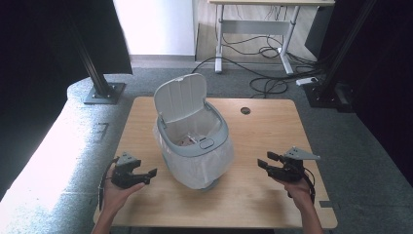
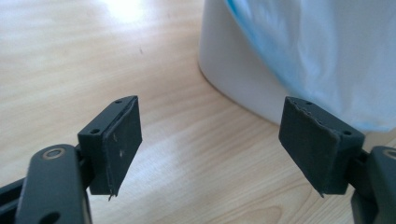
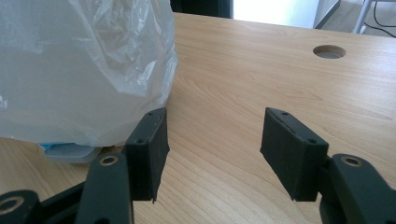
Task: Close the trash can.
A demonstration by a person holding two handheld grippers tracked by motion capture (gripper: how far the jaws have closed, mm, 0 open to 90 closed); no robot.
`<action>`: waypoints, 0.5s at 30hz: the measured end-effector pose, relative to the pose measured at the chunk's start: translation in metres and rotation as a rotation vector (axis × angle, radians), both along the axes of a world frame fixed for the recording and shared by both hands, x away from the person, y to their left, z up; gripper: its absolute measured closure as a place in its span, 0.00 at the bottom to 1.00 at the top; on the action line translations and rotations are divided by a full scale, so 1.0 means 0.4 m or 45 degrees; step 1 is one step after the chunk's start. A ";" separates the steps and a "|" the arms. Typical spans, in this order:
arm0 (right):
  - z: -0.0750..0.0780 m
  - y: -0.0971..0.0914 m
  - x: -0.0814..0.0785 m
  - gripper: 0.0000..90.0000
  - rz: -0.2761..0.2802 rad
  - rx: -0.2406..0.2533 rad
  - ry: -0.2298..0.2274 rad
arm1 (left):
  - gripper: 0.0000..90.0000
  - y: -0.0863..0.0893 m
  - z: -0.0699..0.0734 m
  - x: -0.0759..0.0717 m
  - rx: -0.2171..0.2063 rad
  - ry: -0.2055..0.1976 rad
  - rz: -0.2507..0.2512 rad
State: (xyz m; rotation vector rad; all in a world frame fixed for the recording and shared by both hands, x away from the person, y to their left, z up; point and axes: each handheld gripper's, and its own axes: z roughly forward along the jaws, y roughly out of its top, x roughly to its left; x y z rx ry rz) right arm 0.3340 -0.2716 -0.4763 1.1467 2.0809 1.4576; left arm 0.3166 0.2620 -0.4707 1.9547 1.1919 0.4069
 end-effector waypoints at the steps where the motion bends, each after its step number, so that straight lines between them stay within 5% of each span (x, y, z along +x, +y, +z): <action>1: 0.000 -0.001 0.001 0.45 0.002 -0.002 0.000 | 0.25 0.003 0.007 0.000 -0.006 -0.004 -0.001; 15: 0.003 -0.011 -0.001 0.45 -0.013 0.008 0.000 | 0.25 0.010 0.138 0.018 -0.050 -0.093 -0.049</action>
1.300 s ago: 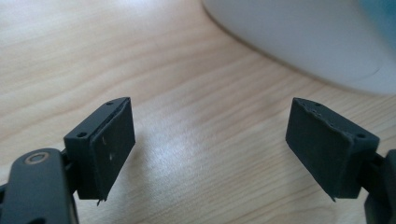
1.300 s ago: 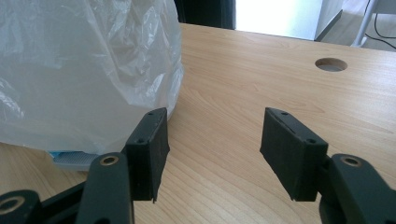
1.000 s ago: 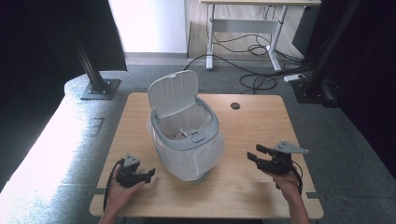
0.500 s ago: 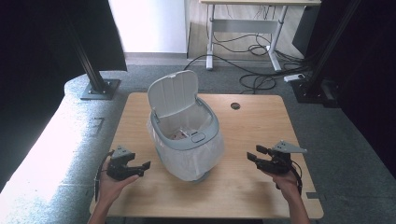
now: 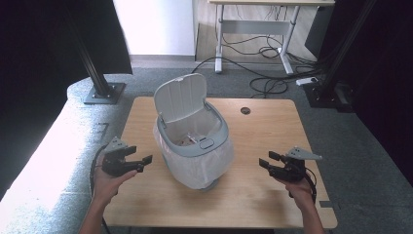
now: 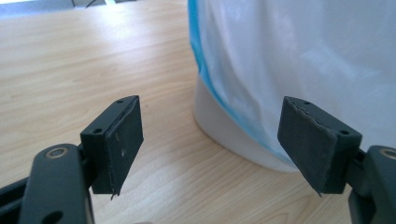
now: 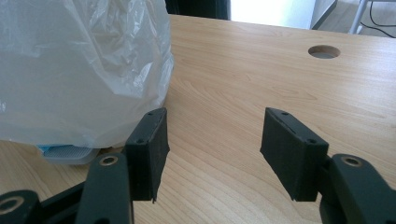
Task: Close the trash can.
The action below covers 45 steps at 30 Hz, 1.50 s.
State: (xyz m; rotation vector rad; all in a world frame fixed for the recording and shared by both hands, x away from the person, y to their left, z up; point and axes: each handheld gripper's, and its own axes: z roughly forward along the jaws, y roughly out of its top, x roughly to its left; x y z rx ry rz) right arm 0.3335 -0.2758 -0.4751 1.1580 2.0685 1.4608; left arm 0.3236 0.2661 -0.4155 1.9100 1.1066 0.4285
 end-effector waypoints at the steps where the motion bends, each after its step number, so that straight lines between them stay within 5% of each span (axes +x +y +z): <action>1: -0.001 0.000 0.000 0.45 -0.001 -0.001 0.001 | 0.25 0.000 0.009 0.000 -0.004 -0.006 -0.008; 20: -0.011 -0.005 0.006 0.45 -0.005 -0.008 0.021 | 0.25 0.002 0.128 0.007 -0.061 -0.073 -0.071; 45: -0.026 -0.008 0.009 0.45 -0.035 -0.005 0.046 | 0.25 -0.026 0.209 0.033 -0.058 -0.114 -0.131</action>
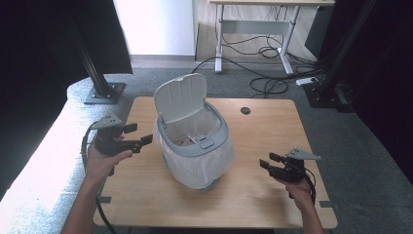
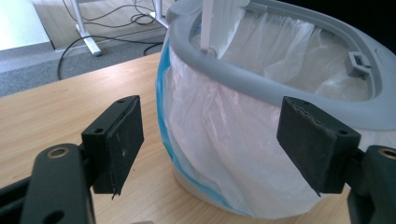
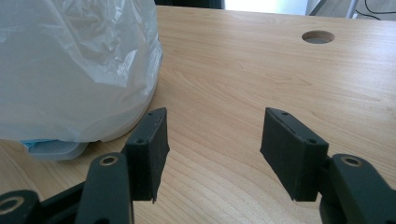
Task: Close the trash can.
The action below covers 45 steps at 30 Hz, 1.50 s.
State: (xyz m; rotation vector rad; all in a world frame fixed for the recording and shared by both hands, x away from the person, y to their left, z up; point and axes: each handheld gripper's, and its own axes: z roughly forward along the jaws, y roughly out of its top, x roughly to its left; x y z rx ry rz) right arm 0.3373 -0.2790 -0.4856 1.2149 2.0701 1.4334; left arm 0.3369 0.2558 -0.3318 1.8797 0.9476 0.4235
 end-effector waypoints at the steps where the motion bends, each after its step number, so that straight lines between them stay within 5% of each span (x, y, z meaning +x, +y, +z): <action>1: 0.000 0.000 0.000 0.45 0.000 0.000 0.001 | 0.25 -0.002 0.003 0.002 0.003 -0.002 -0.001; 24: -0.012 -0.001 0.002 0.45 0.017 -0.005 0.030 | 0.25 -0.034 0.029 0.043 0.015 -0.005 -0.025; 45: -0.022 0.000 -0.003 0.45 0.018 -0.014 0.050 | 0.25 -0.080 0.090 0.077 0.028 -0.048 -0.084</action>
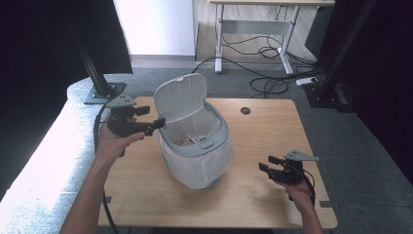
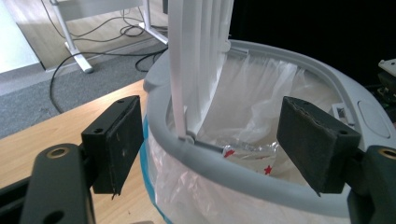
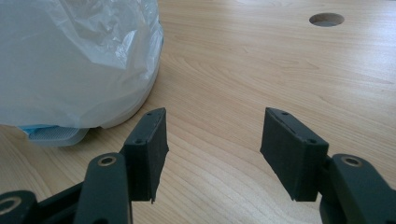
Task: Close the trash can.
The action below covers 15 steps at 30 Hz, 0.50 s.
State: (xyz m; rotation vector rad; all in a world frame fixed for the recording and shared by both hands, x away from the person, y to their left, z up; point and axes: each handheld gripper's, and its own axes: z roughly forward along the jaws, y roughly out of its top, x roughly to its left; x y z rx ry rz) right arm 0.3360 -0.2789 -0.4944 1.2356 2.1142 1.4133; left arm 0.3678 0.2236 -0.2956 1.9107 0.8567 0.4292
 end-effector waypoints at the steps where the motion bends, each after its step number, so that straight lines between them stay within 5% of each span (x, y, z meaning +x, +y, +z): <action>1: 0.000 -0.002 -0.002 0.45 -0.002 -0.002 -0.001 | 0.26 -0.002 0.002 0.001 -0.002 -0.003 -0.002; 15: -0.007 -0.027 -0.022 0.44 -0.037 0.005 0.017 | 0.27 -0.038 0.020 0.017 -0.005 -0.045 -0.035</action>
